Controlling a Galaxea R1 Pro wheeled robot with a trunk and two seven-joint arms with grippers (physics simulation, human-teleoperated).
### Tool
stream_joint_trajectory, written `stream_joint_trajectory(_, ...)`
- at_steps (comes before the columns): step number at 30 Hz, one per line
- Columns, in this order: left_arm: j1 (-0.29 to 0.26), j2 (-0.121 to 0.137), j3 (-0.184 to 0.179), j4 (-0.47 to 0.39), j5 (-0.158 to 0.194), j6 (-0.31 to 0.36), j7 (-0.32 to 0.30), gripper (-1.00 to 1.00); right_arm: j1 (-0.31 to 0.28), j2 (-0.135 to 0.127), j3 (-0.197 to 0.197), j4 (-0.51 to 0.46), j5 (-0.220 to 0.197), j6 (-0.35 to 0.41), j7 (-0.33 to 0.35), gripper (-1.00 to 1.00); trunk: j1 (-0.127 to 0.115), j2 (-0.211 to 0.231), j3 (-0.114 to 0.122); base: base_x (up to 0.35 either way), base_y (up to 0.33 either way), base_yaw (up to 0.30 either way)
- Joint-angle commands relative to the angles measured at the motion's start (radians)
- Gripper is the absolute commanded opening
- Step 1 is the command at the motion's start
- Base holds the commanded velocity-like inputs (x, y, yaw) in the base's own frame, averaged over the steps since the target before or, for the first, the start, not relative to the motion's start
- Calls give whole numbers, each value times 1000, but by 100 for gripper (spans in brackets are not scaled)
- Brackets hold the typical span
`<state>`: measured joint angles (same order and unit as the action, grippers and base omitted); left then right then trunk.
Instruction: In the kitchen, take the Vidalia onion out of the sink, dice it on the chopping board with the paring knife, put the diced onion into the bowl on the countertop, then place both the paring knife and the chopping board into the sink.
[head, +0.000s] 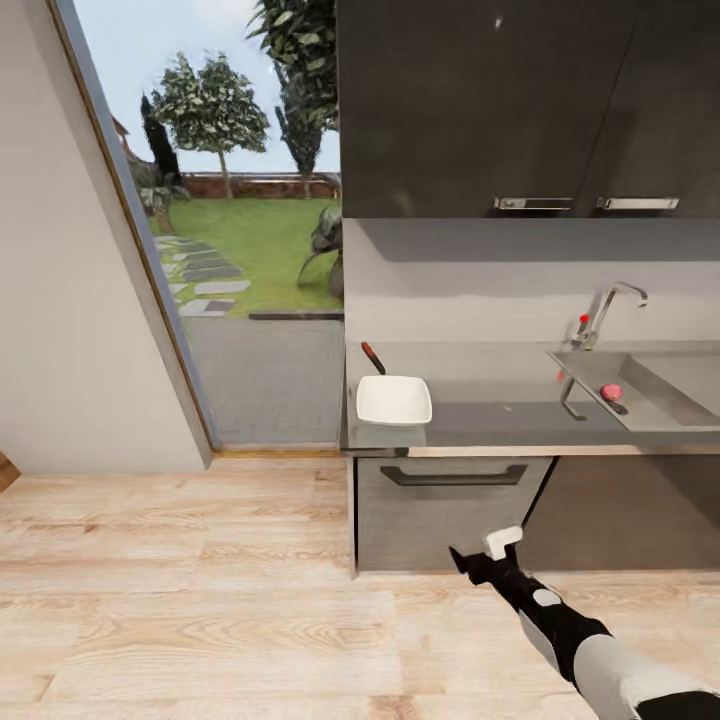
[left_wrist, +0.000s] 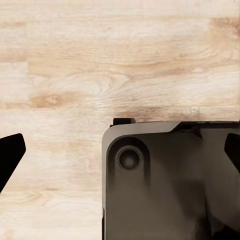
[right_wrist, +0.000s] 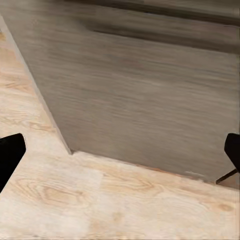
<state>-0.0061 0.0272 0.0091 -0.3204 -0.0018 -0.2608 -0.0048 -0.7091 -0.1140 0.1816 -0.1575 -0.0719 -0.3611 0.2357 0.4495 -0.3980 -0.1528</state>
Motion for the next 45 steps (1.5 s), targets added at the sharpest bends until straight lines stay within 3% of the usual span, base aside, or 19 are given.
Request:
stream_joint_trajectory(1,-2,0,1,-1,0,-3,0,100,-1,7,5,52,-8,-48,3,100,1,-2,-2,0,0,0)
stream_joint_trajectory(4,-3,-1,2,-13,2,-3,0,100,14,19,5,115,-6,-128,1,100,1,-2,-2,0,0,0)
stream_joint_trajectory(8,-4,-1,2,-20,3,-3,0,100,83,26,5,137,-5,-159,-7,100,1,-2,-2,0,0,0)
stream_joint_trajectory(11,-4,0,2,-22,4,-3,0,100,225,30,4,143,-5,-176,-20,100,1,-2,-2,0,0,0)
stream_joint_trajectory(13,-4,0,2,-22,5,-3,0,100,289,30,4,144,-5,-186,-30,100,1,-2,-2,0,0,0)
stream_joint_trajectory(15,-4,0,2,-22,5,-3,0,100,399,36,4,145,-6,-220,-45,100,1,-2,-2,0,0,0)
stream_joint_trajectory(20,-3,1,2,-21,5,-3,0,100,552,56,4,146,-20,-309,-64,100,1,-2,-2,0,0,0)
stream_joint_trajectory(25,-4,1,2,-20,5,-3,0,100,699,115,4,147,-85,-375,-114,100,1,-2,-2,0,0,0)
stream_joint_trajectory(29,-4,1,2,-19,6,-3,0,100,780,150,4,145,-125,-407,-146,100,1,-2,-2,0,0,0)
stream_joint_trajectory(37,-4,-1,2,-14,6,-2,0,100,808,150,-1,101,-148,-416,-181,100,1,-2,-2,0,0,0)
stream_joint_trajectory(41,-4,-2,2,-13,6,-2,0,100,808,128,-1,-15,-144,-396,-184,100,1,-2,-2,0,0,0)
stream_joint_trajectory(45,-4,-5,2,-13,7,-2,1,100,808,79,-1,-120,-144,-335,-187,100,1,-2,-2,0,0,0)
